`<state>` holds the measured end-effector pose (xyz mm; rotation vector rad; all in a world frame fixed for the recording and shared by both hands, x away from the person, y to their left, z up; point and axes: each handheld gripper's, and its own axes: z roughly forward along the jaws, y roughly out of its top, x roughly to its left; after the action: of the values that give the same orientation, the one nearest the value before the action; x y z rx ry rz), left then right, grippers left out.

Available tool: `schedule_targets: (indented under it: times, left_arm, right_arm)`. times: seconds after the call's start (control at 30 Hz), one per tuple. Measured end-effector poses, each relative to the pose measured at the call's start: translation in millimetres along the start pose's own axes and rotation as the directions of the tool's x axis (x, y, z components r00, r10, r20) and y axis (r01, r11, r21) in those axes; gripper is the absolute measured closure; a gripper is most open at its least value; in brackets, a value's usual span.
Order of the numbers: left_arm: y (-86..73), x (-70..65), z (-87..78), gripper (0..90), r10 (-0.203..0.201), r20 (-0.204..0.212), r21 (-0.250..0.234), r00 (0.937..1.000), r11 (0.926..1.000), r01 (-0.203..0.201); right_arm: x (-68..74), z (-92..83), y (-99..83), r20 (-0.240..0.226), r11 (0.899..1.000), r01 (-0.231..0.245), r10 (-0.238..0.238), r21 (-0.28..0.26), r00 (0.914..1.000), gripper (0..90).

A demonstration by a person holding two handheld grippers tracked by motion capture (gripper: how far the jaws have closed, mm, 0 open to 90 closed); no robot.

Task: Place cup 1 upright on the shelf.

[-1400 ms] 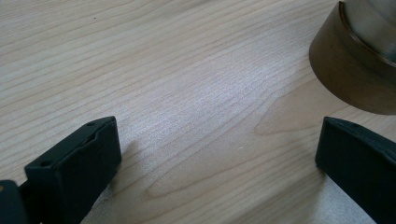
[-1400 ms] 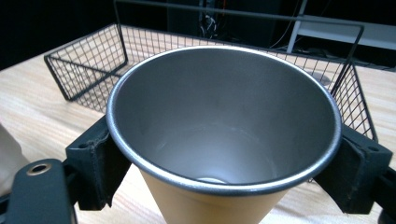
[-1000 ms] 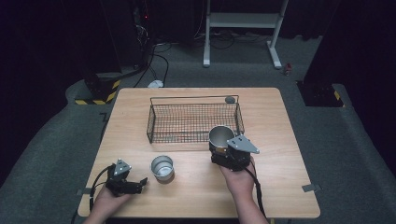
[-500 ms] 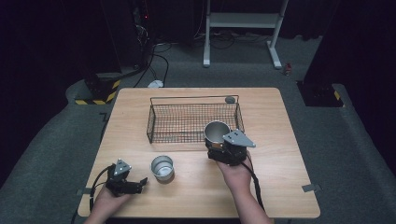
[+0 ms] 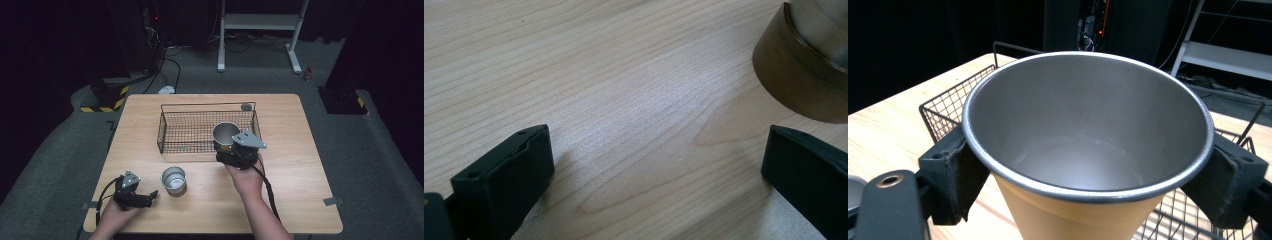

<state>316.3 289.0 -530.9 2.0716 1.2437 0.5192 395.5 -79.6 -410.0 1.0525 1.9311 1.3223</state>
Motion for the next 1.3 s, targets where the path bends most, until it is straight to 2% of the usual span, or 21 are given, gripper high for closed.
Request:
schedule_targets:
  times: [0.47, 0.83, 0.97, 1.1, 1.3]
  left_arm:
    - [0.4, 0.2, 0.1, 1.1, 0.0, -0.004, 0.002, 1.0, 1.0, 0.0]
    - [0.2, 0.1, 0.0, 2.1, -0.006, -0.006, -0.003, 1.0, 1.0, 0.006]
    - [0.4, 0.6, -0.1, 2.2, -0.002, -0.014, -0.001, 0.9999, 1.0, 0.002]
    - [0.4, 0.7, -0.2, 2.1, 0.0, -0.016, -0.001, 0.9999, 1.0, 0.0]
    - [0.2, 0.3, -0.1, 2.1, -0.007, -0.013, -0.002, 0.9999, 1.0, 0.007]
  right_arm:
    - [-6.0, 19.6, 20.8, 0.023, 1.0, -0.003, 0.003, -0.009, 0.9997, 13.9]
    - [-16.6, 38.1, 28.3, 0.049, 1.0, -0.032, 0.032, 0.0, 0.9983, 13.9]
    - [-20.6, 47.8, 30.7, 0.059, 0.999, -0.045, 0.044, 0.015, 0.9973, 13.9]
    - [-23.2, 56.7, 33.5, 0.07, 0.999, -0.033, 0.032, 0.023, 0.9971, 13.9]
    - [-27.3, 68.5, 35.9, 0.086, 0.998, -0.042, 0.039, 0.038, 0.9955, 13.9]
